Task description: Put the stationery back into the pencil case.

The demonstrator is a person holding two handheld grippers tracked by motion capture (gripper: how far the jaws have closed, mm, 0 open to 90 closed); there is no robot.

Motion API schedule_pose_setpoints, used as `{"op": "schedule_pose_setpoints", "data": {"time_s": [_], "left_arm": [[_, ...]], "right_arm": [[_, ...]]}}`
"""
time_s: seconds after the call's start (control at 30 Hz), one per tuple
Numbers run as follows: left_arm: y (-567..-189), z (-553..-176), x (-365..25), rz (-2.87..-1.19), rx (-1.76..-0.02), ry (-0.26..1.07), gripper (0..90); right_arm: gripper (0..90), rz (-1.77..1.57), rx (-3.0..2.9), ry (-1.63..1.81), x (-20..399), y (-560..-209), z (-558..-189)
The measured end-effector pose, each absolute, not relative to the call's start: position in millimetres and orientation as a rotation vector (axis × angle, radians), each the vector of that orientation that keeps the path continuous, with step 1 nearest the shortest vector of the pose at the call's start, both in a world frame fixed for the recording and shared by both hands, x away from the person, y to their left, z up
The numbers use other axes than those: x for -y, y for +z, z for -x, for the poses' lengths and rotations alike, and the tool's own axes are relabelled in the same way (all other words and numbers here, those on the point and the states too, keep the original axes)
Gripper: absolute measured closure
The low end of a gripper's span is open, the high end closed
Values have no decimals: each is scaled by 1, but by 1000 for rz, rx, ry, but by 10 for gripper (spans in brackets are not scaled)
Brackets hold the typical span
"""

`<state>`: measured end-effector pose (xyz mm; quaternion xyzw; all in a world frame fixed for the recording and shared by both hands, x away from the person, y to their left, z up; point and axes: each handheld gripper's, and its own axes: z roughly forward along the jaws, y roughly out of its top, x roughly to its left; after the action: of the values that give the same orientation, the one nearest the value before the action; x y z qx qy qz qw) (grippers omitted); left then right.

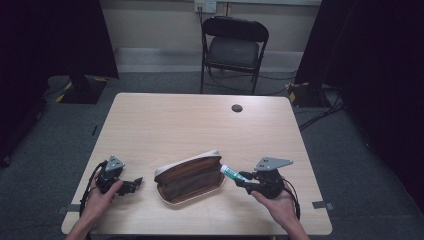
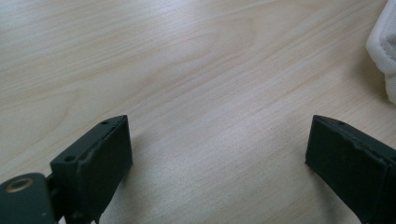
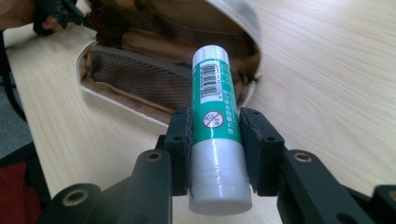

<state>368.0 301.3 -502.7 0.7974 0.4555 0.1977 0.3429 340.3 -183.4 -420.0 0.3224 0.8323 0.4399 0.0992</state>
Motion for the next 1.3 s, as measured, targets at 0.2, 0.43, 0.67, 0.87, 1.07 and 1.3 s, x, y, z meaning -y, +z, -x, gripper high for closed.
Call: {"op": "schedule_pose_setpoints", "data": {"time_s": [0.2, 0.43, 0.67, 0.87, 1.07, 1.3], "left_arm": [[-503, -368, -301, -2072, -1184, 514, 68], [-503, -368, -301, -2072, -1184, 514, 67], [-503, -368, -301, -2072, -1185, 513, 67], [-503, -368, -301, -2072, -1184, 514, 68], [-503, -368, -301, -2072, -1184, 514, 68], [-503, -368, -301, -2073, -1184, 514, 68]], "right_arm": [[658, -889, -2511, 1302, 166, -420, -334], [658, -804, -2580, 1316, 134, -428, -335], [658, -716, -2634, 1310, 109, -429, -338], [657, -673, -2671, 1313, 91, -430, -343], [658, -603, -2701, 1308, 62, -432, -353], [657, -569, -2720, 1293, 39, -438, -366]]}}
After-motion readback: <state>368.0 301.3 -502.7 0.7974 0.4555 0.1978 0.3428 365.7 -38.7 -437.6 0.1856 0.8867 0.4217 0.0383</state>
